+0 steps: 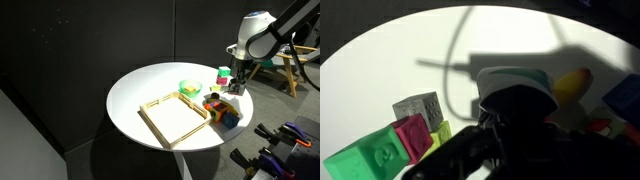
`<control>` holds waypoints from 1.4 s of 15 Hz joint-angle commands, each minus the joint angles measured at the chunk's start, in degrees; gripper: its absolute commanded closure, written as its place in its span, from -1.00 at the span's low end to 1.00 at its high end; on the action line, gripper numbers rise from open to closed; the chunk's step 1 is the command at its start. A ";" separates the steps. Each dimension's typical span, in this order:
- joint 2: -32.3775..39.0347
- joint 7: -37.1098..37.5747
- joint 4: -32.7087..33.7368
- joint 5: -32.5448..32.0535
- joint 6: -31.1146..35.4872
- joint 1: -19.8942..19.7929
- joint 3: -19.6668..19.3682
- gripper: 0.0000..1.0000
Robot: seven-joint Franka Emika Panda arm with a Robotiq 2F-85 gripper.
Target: Pick up the orange block and put it in the green bowl, pick up the block with the number one on it and put it in the tray
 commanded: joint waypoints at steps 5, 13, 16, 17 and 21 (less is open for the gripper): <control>-0.24 -1.21 -0.23 -0.28 0.09 -1.15 1.04 0.55; -0.25 -1.28 -0.24 -0.28 0.10 -1.19 1.06 0.55; 0.04 -1.48 0.20 -0.20 0.24 -1.14 1.21 0.88; 0.32 -2.22 0.55 0.09 0.21 -1.13 1.50 0.88; 0.93 -4.46 1.79 -0.06 0.21 -0.79 3.04 0.88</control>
